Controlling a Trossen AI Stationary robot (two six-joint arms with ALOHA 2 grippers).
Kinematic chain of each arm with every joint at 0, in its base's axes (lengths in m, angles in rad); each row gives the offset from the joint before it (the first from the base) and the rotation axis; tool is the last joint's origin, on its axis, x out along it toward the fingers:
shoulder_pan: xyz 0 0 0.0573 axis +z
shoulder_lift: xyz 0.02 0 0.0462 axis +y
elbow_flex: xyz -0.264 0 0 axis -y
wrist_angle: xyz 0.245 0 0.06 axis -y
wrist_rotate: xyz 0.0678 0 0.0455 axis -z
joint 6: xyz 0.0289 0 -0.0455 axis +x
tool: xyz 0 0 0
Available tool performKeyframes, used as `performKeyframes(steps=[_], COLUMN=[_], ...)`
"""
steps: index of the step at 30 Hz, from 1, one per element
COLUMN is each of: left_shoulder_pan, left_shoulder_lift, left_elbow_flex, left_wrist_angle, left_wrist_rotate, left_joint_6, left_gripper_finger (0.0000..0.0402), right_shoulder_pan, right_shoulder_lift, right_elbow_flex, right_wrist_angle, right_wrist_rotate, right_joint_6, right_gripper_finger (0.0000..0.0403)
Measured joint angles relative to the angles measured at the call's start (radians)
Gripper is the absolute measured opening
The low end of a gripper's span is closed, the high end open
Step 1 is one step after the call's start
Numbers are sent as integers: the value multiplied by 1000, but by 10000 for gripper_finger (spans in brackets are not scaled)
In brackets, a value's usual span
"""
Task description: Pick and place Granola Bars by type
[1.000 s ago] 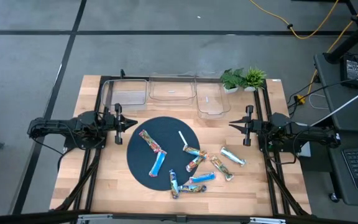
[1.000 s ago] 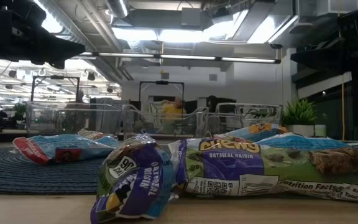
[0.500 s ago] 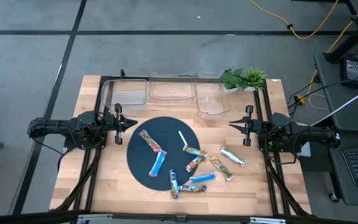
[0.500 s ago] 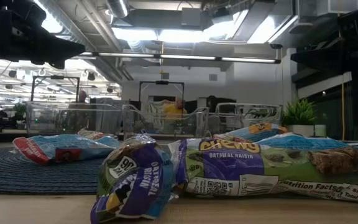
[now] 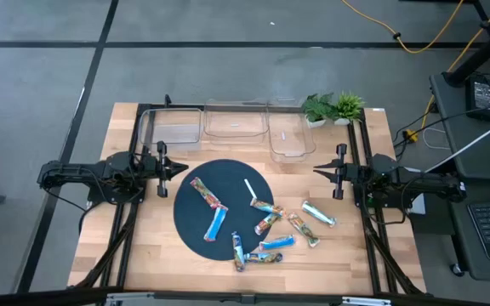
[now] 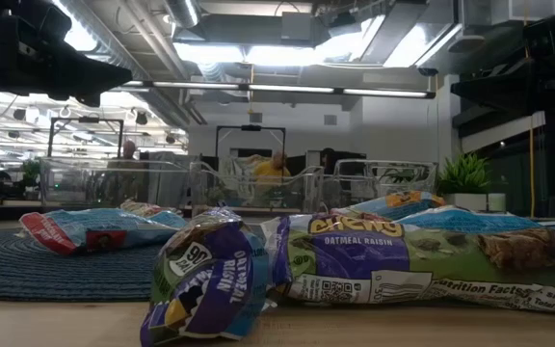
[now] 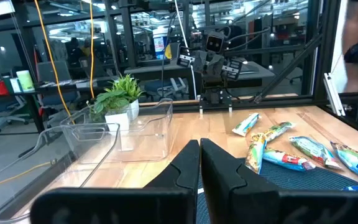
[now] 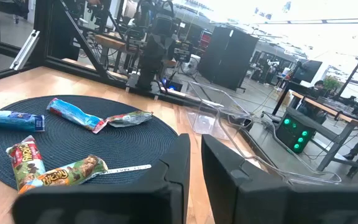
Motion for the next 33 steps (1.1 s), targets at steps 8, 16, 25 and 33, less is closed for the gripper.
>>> performKeyframes(steps=[8, 16, 25, 33], left_shoulder_pan=[0, 0, 0, 0], left_shoulder_lift=[0, 0, 0, 0], left_elbow_flex=[0, 0, 0, 0], left_wrist_angle=[0, 0, 0, 0], left_wrist_rotate=[0, 0, 0, 0], left_joint_6=[0, 0, 0, 0], left_gripper_finger=[7, 9, 7, 6], right_shoulder_pan=[-1, -1, -1, -1], right_shoulder_lift=[0, 0, 0, 0], right_elbow_flex=[0, 0, 0, 0], right_wrist_angle=[0, 0, 0, 0], right_wrist_rotate=[0, 0, 0, 0], right_joint_6=[0, 0, 0, -131], right_gripper_finger=[46, 46, 46, 46])
